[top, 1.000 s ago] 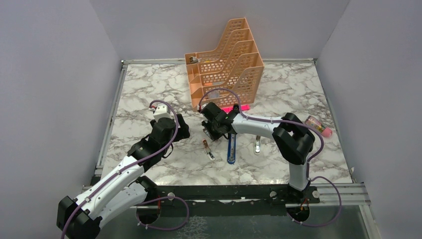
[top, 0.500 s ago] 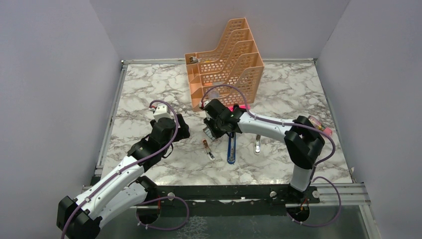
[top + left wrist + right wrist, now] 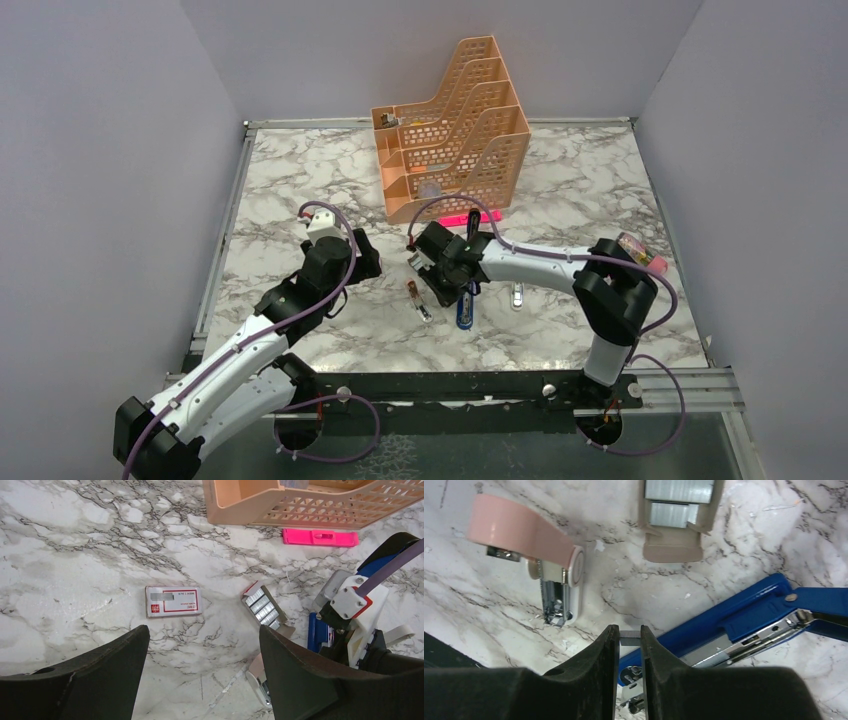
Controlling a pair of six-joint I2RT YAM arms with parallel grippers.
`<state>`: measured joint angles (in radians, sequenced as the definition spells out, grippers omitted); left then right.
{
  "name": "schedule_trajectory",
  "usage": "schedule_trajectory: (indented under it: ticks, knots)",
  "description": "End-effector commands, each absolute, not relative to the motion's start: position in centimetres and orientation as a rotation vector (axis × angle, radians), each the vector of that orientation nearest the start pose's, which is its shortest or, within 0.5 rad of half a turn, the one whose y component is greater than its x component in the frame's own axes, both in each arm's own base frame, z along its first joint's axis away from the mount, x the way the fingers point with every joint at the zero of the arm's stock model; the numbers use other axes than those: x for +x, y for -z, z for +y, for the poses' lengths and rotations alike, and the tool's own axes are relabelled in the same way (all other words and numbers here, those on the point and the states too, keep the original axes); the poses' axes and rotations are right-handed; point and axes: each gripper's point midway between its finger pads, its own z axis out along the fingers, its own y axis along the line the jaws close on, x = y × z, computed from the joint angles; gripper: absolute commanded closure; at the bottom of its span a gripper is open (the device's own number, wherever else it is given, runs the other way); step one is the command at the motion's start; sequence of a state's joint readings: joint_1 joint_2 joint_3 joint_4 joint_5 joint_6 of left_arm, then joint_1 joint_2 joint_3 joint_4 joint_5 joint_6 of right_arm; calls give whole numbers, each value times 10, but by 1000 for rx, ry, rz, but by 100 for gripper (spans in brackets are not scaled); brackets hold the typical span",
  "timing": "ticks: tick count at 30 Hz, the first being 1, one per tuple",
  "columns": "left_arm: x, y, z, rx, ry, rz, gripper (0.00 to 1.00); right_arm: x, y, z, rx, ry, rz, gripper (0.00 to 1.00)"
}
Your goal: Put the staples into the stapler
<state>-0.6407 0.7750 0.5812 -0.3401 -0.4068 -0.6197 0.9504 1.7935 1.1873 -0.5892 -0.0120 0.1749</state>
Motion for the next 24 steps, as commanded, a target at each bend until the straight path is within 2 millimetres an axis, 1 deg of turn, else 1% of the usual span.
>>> schedule_trajectory:
  ticks: [1,9,12,15,19,24]
  knots:
    - [250,-158,-129,-214,368,2055,18,193,-28,311,-1117,-326,2636,74]
    - [249,-158,-129,-215,374,2051,18,199,-20,322,-1116,-307,2632,74]
    - [249,-159,-129,-213,377,2049,18,203,-23,327,-1080,-309,2622,70]
    - [250,-159,-129,-213,373,2053,18,206,-30,329,-1031,-323,2609,65]
    - [250,-158,-129,-212,373,2054,18,214,-36,322,-921,-273,2596,61]
    - [250,-159,-130,-212,375,2053,18,217,-32,312,-759,-213,2623,60]
